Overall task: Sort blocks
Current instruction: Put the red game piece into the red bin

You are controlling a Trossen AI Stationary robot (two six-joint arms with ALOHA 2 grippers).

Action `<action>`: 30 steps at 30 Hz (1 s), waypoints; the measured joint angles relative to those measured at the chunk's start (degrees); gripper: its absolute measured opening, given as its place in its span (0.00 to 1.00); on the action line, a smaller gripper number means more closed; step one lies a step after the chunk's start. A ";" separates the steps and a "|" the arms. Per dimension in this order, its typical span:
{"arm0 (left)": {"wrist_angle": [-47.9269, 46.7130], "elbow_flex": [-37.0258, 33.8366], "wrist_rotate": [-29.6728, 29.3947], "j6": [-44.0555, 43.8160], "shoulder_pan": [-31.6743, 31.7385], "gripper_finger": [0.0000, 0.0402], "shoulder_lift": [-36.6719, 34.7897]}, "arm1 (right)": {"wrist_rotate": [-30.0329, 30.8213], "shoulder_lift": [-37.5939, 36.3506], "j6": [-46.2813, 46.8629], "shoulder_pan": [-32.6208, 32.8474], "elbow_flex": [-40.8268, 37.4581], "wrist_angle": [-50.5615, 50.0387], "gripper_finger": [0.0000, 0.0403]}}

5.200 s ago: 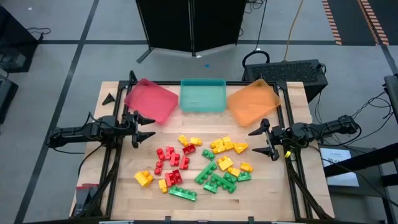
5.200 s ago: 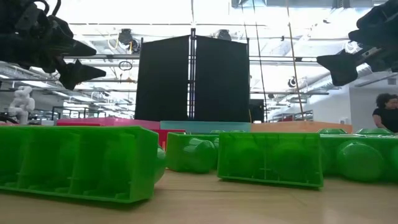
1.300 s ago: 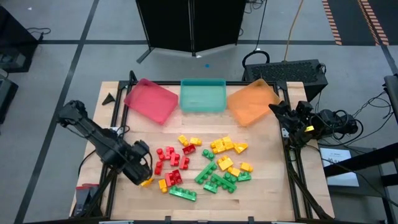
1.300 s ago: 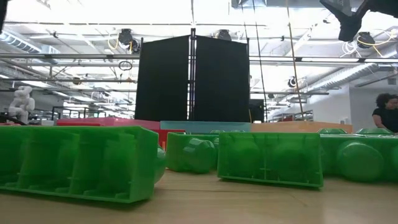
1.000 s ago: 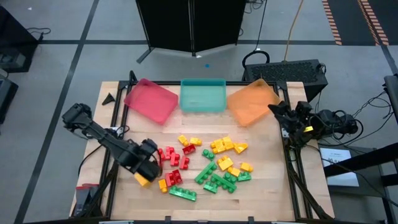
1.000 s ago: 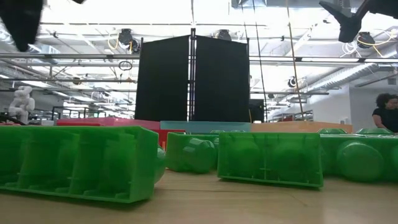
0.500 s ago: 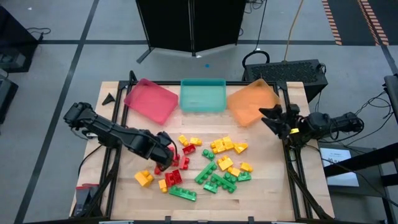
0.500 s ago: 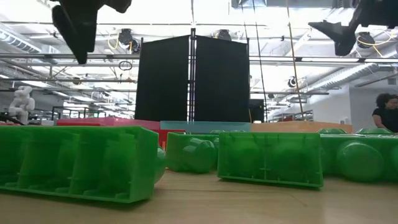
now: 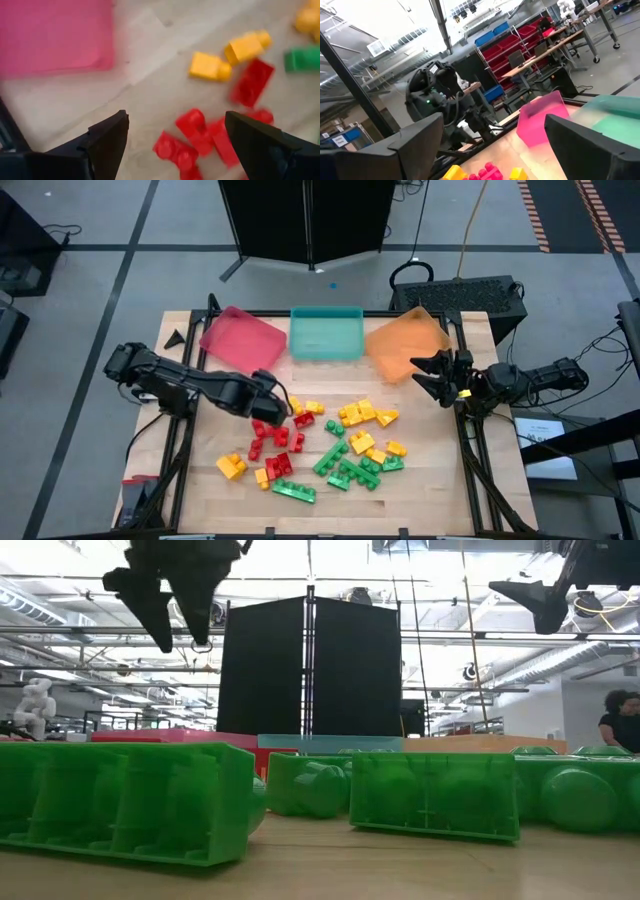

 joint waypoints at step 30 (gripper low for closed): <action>33.78 -5.25 8.82 38.94 3.43 0.83 12.31 | -0.36 0.09 4.42 0.00 -0.04 -2.49 0.85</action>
